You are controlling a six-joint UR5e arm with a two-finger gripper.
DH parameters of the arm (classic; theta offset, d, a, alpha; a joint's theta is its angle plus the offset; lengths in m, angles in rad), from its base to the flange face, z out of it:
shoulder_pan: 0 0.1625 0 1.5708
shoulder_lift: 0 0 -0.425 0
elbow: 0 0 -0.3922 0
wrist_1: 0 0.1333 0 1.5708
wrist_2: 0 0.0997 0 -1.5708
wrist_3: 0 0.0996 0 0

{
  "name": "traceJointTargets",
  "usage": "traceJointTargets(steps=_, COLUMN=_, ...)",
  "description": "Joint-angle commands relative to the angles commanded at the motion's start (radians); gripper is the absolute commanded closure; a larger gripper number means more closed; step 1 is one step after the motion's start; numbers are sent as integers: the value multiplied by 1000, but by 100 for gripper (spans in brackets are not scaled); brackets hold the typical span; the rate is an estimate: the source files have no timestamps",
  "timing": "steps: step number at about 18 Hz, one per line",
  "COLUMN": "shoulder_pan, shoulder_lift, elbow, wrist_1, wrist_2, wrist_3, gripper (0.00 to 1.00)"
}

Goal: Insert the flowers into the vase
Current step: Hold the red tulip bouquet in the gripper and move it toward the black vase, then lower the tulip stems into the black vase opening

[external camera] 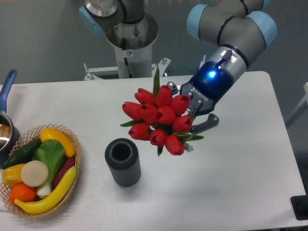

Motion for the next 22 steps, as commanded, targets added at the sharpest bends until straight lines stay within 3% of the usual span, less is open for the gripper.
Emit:
traceJointTargets(steps=14, shoulder_pan=-5, shoulder_lift=0, elbow=-11, wrist_1=2, wrist_2=-46, wrist_3=0, gripper=62)
traceJointTargets(steps=18, shoulder_pan=-3, shoulder_lift=-2, elbow=-18, wrist_1=2, wrist_2=-147, wrist_3=-2, gripper=62)
traceJointTargets(steps=22, shoulder_pan=-9, shoulder_lift=-6, elbow=-77, wrist_1=0, wrist_2=-239, wrist_3=0, gripper=62)
